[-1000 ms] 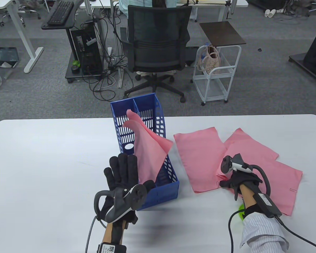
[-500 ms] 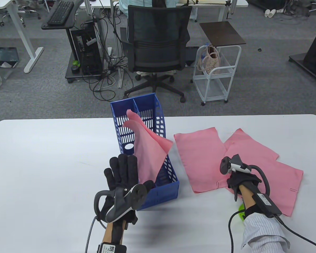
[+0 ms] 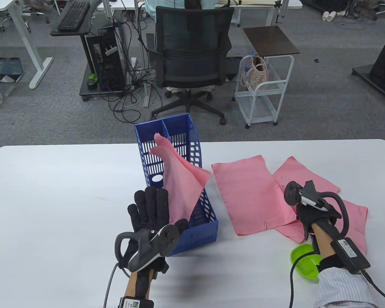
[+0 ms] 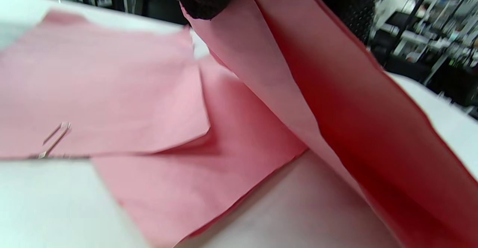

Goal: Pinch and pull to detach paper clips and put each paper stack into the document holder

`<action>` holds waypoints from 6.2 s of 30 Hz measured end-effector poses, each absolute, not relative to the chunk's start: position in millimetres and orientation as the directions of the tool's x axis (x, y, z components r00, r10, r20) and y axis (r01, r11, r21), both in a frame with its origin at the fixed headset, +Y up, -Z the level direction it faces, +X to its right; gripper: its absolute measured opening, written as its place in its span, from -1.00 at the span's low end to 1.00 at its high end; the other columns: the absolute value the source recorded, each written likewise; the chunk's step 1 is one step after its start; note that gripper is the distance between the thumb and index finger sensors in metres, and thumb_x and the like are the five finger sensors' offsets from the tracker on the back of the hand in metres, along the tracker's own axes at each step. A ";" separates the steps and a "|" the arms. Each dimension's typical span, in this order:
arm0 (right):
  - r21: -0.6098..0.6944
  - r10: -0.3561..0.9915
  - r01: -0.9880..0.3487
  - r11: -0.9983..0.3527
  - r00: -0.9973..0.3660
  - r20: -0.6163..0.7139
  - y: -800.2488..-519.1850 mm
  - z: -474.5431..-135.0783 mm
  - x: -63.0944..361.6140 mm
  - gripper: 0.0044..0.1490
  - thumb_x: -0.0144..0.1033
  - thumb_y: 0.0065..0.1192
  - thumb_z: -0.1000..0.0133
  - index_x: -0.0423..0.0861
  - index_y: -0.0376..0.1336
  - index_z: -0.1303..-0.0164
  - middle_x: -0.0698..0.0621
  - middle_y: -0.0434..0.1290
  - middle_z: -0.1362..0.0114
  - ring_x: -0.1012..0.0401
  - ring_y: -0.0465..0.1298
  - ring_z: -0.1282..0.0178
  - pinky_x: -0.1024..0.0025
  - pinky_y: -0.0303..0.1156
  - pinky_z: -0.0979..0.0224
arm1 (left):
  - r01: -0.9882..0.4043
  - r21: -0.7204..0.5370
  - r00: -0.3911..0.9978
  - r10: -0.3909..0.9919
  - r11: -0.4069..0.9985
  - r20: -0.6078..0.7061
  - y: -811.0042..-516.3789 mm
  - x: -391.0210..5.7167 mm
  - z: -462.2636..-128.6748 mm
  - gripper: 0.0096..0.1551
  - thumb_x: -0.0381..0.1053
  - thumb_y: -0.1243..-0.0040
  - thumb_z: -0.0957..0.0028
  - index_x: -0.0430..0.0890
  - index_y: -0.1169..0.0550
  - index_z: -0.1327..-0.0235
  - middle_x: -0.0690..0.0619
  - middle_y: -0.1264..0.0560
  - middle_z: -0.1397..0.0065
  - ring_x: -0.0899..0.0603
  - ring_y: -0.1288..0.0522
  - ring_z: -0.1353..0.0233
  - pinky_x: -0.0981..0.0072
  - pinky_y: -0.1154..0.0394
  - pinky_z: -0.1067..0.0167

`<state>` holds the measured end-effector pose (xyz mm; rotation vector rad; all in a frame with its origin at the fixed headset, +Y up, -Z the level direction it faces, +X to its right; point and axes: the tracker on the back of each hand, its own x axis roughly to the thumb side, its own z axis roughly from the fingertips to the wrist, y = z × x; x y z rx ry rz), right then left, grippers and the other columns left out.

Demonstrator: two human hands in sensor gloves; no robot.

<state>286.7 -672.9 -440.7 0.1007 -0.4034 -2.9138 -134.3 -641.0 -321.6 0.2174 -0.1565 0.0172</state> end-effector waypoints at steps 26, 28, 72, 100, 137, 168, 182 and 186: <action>-0.758 -0.434 -0.156 -0.633 -0.740 0.514 -527.0 -247.0 218.8 -0.39 -0.33 -0.11 -0.30 0.00 0.02 -0.60 -0.14 0.32 -0.59 0.02 0.54 -0.39 0.22 0.47 -0.40 | -0.853 -0.190 0.352 0.806 0.485 0.476 -613.0 -141.2 -304.6 0.13 0.43 0.32 -0.23 -0.35 0.04 -0.78 -0.39 -0.20 -0.69 -0.44 -0.44 -0.52 -0.20 -0.43 -0.38; -0.779 -0.486 -0.192 -0.597 -0.686 0.541 -525.2 -232.0 207.9 -0.39 -0.33 -0.12 -0.30 0.01 0.01 -0.60 -0.13 0.32 -0.60 0.03 0.53 -0.40 0.23 0.47 -0.40 | -0.879 -0.305 0.214 0.875 0.367 0.435 -618.4 -141.1 -308.7 0.15 0.44 0.31 -0.24 -0.37 0.05 -0.78 -0.40 -0.19 -0.70 -0.44 -0.43 -0.53 -0.20 -0.42 -0.40; -0.662 -0.461 -0.061 -0.747 -0.669 0.583 -548.5 -229.4 193.2 -0.37 -0.33 0.04 -0.24 0.07 0.06 -0.56 -0.08 0.30 -0.63 0.01 0.48 -0.48 0.13 0.38 -0.51 | -0.853 -0.350 0.217 0.873 0.386 0.436 -604.4 -170.1 -309.0 -0.51 0.03 -0.05 -0.32 -0.14 -0.53 -0.40 -0.12 -0.67 -0.25 -0.17 -0.72 -0.11 0.10 -0.63 -0.07; -0.392 -0.029 -0.393 -0.832 -0.674 0.738 -532.0 -268.1 168.6 -0.55 -0.06 0.04 -0.22 0.06 0.34 -0.24 0.00 0.59 -0.27 0.11 0.66 -0.11 0.28 0.53 -0.25 | -0.510 -0.211 0.589 0.517 0.834 0.621 -590.1 -112.1 -283.5 -0.28 0.19 -0.14 -0.18 -0.08 -0.42 -0.57 -0.10 -0.57 -0.46 -0.23 -0.64 -0.35 -0.05 -0.56 -0.28; -0.421 -0.027 -0.348 -0.838 -0.744 0.668 -555.9 -266.8 205.3 -0.57 -0.08 0.06 -0.21 0.08 0.37 -0.21 0.00 0.61 -0.22 0.12 0.67 -0.07 0.29 0.53 -0.23 | -0.329 -0.168 0.745 0.365 0.929 0.558 -594.4 -103.1 -286.4 -0.54 0.02 -0.12 -0.19 -0.02 -0.62 -0.31 -0.02 -0.73 -0.18 -0.12 -0.77 -0.06 0.12 -0.67 -0.05; -0.005 0.129 -0.130 -0.991 -0.986 0.101 -664.4 -311.9 326.2 -0.19 0.01 -0.02 -0.25 -0.09 0.05 -0.69 -0.32 0.16 -0.74 -0.28 0.23 -0.66 -0.20 0.13 -0.64 | -0.441 0.084 0.835 0.374 0.894 0.404 -561.1 -163.4 -262.4 -0.53 0.02 -0.11 -0.21 -0.04 -0.60 -0.33 -0.04 -0.73 -0.19 -0.12 -0.77 -0.05 0.14 -0.67 -0.02; -0.083 0.173 -0.191 -0.978 -0.966 0.193 -649.0 -332.3 318.2 -0.08 0.06 -0.06 -0.26 -0.13 -0.10 -0.77 -0.38 -0.06 -0.82 -0.38 -0.07 -0.76 -0.33 -0.10 -0.69 | -0.224 0.231 0.967 0.186 0.947 0.176 -497.6 -174.7 -225.4 -0.53 0.01 -0.13 -0.20 -0.05 -0.62 -0.33 -0.05 -0.75 -0.16 -0.10 -0.79 0.03 0.20 -0.70 0.07; -0.115 0.187 -0.215 -0.970 -0.959 0.213 -645.9 -330.2 320.7 -0.09 0.05 -0.05 -0.26 -0.13 -0.08 -0.76 -0.38 -0.04 -0.81 -0.38 -0.04 -0.75 -0.33 -0.08 -0.69 | -0.123 0.284 0.992 0.107 0.951 0.071 -479.7 -168.1 -222.2 -0.53 0.01 -0.13 -0.20 -0.05 -0.62 -0.33 -0.05 -0.75 -0.16 -0.10 -0.79 0.03 0.19 -0.70 0.07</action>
